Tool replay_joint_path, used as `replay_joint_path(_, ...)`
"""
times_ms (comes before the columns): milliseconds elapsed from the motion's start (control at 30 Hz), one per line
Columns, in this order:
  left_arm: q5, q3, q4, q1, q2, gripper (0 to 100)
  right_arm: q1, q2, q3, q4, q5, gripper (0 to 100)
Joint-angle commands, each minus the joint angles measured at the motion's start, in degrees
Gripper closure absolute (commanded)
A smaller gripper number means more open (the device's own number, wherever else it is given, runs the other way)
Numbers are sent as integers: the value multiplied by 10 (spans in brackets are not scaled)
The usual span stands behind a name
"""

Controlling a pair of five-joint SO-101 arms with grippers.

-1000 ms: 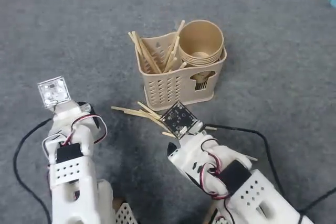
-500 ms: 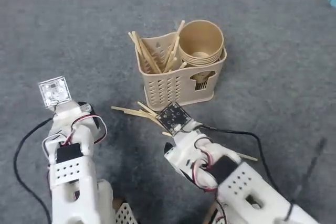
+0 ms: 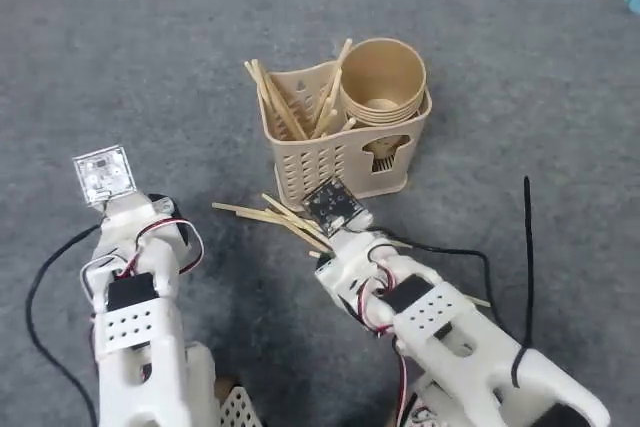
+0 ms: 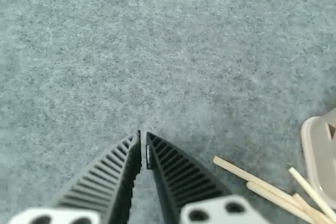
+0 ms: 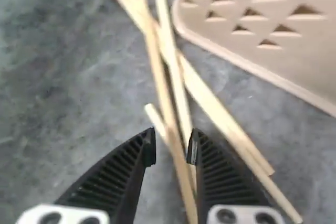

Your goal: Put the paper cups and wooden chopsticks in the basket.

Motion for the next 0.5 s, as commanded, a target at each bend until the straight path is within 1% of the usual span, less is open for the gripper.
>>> replay_joint_path(0, -5, -2, -15, -2, -8, 987, 11, 0, -9, -15, 12, 880)
replay_joint_path(467, -6, -2, -15, -4, -8, 987, 13, 3, -8, -9, 15, 880)
